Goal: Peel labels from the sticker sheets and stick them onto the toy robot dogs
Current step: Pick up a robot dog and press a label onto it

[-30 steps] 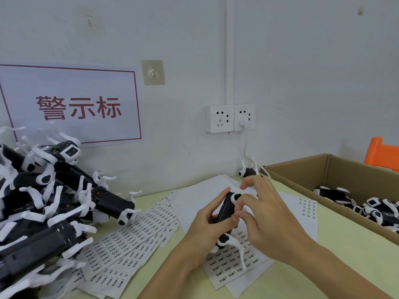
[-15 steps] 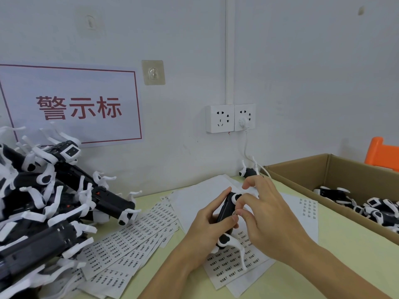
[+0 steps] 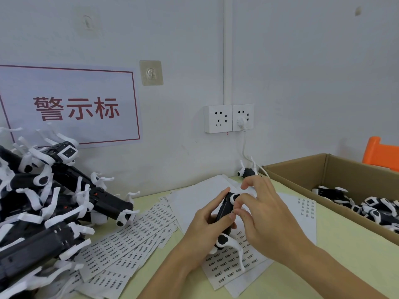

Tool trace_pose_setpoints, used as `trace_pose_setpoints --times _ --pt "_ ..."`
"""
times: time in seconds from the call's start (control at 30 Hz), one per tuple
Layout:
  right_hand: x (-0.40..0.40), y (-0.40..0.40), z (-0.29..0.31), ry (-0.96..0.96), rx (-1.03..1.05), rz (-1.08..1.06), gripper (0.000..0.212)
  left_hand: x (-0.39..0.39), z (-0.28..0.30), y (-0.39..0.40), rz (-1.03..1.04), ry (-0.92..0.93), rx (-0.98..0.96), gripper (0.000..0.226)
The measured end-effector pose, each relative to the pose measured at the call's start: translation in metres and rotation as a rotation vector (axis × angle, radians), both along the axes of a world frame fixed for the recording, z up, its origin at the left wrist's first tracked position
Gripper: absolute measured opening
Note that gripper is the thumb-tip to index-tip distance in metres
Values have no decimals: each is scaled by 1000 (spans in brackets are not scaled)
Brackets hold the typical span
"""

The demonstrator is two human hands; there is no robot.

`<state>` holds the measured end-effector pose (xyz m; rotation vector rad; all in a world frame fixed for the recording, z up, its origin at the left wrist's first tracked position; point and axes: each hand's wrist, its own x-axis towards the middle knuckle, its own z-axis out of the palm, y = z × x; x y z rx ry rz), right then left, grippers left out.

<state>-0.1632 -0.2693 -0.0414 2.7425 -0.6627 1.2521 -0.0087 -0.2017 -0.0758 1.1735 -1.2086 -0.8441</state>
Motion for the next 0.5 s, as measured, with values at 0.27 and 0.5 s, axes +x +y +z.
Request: trace_pose_setpoints --times 0.27,0.5 --pt "0 3 2 -30 -62 -28 15 0 -1 -1 8 -10 -8 59" --pt "2 7 3 -73 -113 -66 15 0 -1 0 7 -21 -11 57"
